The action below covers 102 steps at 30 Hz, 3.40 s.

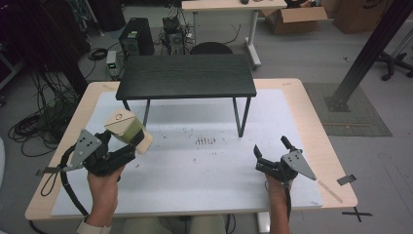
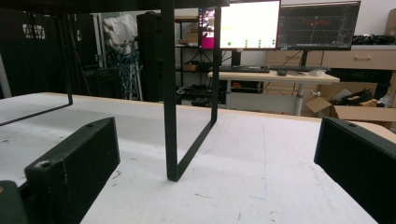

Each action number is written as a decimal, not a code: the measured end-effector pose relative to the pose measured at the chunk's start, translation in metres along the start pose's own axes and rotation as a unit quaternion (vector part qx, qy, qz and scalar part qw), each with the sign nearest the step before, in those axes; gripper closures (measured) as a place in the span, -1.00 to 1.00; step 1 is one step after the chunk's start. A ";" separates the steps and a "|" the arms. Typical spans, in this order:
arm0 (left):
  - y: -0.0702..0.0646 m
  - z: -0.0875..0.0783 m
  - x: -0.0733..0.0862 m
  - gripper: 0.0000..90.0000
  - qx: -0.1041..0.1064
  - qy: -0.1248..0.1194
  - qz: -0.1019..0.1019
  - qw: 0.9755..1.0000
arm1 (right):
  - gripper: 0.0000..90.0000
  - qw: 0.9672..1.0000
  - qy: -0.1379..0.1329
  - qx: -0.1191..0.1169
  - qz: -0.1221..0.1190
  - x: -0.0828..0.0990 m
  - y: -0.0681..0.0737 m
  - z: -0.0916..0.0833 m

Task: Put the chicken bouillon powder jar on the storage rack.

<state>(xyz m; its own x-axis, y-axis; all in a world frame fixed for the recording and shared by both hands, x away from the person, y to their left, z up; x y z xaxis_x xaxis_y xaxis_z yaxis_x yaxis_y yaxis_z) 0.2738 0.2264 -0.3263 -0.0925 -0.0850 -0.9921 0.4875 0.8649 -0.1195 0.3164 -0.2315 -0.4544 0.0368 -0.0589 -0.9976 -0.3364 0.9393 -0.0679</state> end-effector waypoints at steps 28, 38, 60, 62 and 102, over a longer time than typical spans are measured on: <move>-0.032 0.040 -0.070 -0.34 0.048 -0.049 0.010 0.998 | -1.00 1.000 -0.001 0.000 0.003 0.000 -0.001 0.000; -0.034 0.060 -0.084 -0.34 0.051 -0.050 0.011 0.997 | -1.00 1.000 -0.001 0.000 0.004 0.000 -0.001 0.000; -0.038 0.121 -0.112 -0.34 0.059 -0.040 0.000 0.997 | -1.00 1.000 0.000 0.000 0.007 0.000 -0.001 0.000; -0.039 0.127 -0.113 -0.34 0.059 -0.039 0.000 0.997 | -1.00 1.000 0.000 0.000 0.006 0.000 -0.001 0.000; -0.027 0.247 -0.100 -0.35 0.007 0.065 -0.001 0.998 | -1.00 1.000 -0.002 0.000 0.008 0.000 -0.001 0.000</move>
<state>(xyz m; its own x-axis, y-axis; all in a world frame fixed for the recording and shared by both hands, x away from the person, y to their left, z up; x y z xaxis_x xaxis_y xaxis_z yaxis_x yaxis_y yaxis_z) 0.4838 0.0893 -0.2337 -0.2049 -0.0206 -0.9786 0.4997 0.8575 -0.1227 0.3165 -0.2329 -0.4543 0.0354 -0.0426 -0.9985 -0.3372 0.9400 -0.0520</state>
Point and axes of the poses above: each handheld gripper's, and its own axes: z roughly forward along the jaws, x roughly out of its underside, y roughly to its left, the point moved 2 cm from there along z, roughly forward along the jaws, and after that the axes turned 4 degrees about -z, right-handed, at the moved point
